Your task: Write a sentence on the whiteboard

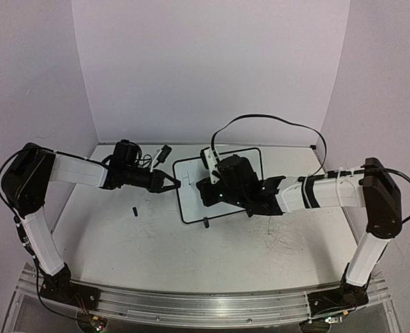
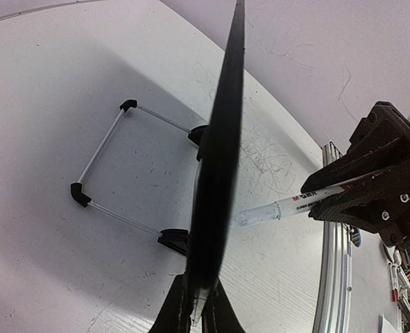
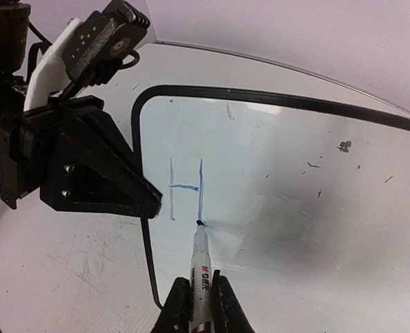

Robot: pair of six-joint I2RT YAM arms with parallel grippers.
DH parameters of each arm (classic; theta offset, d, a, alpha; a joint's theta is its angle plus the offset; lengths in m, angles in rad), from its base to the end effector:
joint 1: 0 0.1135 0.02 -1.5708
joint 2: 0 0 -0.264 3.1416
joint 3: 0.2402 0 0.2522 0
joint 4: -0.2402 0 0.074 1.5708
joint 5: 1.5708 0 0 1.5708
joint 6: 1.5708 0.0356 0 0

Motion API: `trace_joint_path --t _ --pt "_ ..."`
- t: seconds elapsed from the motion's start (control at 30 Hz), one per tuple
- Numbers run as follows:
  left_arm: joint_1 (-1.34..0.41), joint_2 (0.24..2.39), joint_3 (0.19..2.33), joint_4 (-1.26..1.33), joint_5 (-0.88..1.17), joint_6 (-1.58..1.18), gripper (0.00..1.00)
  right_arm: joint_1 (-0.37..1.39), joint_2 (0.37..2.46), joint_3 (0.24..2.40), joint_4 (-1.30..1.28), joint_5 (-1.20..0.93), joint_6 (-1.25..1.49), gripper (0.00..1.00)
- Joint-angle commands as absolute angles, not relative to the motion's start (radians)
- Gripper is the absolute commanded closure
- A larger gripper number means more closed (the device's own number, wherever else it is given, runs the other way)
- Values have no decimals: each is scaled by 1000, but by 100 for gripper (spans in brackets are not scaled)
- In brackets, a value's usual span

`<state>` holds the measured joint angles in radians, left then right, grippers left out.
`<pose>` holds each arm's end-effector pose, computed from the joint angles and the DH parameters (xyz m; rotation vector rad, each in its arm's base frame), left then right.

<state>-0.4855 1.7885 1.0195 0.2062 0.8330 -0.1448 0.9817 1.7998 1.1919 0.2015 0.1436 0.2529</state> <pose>0.3217 -0.1995 0.1918 0.8671 1.9970 -1.2512 0.2352 0.3427 0.2368 -0.6339 1.9317 0.6547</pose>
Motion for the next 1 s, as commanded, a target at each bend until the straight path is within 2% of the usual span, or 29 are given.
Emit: trace_joint_path --t 0.0,0.1,0.97 --pt "-481 1742 1025 152 818 -141 100 979 1705 1178 224 144 275 100" --pt "-480 1738 1024 150 816 -140 100 972 1626 1101 292 129 288 100" --pt "-480 1731 1024 147 812 -139 100 959 1754 1204 279 141 250 100"
